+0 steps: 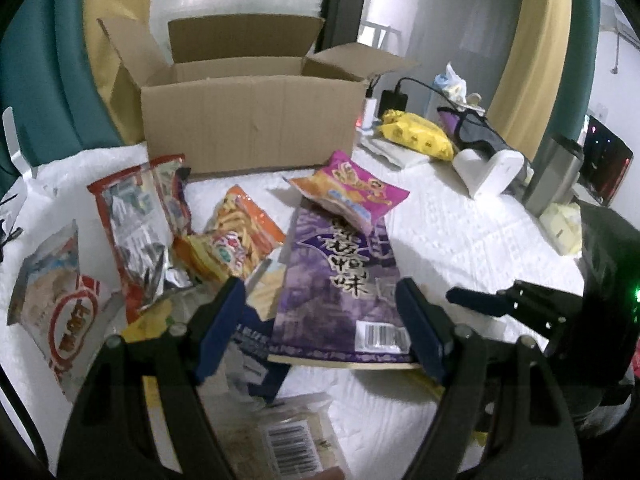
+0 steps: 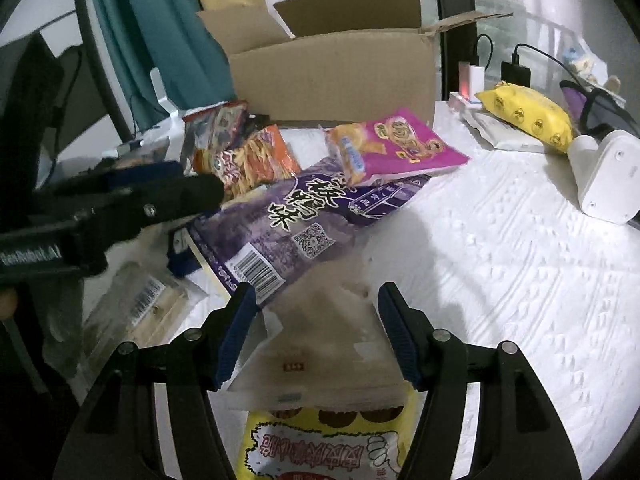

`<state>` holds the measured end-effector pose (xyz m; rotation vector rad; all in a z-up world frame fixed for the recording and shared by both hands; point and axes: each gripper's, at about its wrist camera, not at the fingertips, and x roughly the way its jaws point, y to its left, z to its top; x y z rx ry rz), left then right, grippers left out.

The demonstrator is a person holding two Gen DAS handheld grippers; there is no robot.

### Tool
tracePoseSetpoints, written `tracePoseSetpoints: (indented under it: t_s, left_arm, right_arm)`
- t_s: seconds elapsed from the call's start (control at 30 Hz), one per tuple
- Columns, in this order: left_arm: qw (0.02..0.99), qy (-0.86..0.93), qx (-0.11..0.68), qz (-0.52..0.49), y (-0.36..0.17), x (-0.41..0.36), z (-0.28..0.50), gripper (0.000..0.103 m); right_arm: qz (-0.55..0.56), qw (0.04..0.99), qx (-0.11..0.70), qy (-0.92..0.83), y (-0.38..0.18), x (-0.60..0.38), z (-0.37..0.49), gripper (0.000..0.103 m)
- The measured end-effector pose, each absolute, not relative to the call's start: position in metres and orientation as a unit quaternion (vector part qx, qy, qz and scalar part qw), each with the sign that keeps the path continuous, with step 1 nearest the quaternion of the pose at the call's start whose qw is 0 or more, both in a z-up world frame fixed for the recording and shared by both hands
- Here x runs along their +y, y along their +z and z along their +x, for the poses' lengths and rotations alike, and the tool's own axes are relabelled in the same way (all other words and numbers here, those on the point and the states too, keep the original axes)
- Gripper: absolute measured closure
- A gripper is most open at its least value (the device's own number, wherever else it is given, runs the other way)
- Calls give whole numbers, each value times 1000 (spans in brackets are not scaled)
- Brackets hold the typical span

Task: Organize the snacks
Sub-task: 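Return both tools to the snack pile, then grasp the purple duck-snack bag with the left tool while the right tool grasps a beige pouch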

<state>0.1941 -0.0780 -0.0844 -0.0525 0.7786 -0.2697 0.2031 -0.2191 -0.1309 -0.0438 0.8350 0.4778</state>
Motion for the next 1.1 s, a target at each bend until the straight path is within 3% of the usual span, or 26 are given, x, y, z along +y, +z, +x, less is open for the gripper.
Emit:
tracePoseSetpoints:
  t_s: [0.03, 0.07, 0.17, 0.47, 0.8, 0.93, 1.1]
  left_arm:
    - [915, -132, 380, -25, -85, -80, 195, 25]
    - [914, -134, 382, -22, -86, -82, 196, 25]
    - [910, -141, 390, -12, -91, -88, 200, 25]
    - [889, -142, 436, -10, -109, -109, 228, 24]
    - [877, -113, 461, 81, -130, -142, 254, 24]
    - [857, -108, 477, 163, -142, -165, 259, 7]
    - [855, -124, 478, 157, -142, -162, 270, 7]
  right_arm:
    - [-22, 886, 403, 228, -132, -220, 203, 36]
    - [-18, 885, 405, 227, -132, -221, 204, 45]
    - [-13, 885, 404, 232, -132, -229, 203, 54]
    - [11, 905, 381, 191, -123, -276, 204, 56]
    - [75, 908, 381, 155, -126, -314, 217, 56]
    - [90, 904, 392, 145, -131, -317, 222, 56]
    - [103, 905, 390, 134, -131, -322, 221, 56]
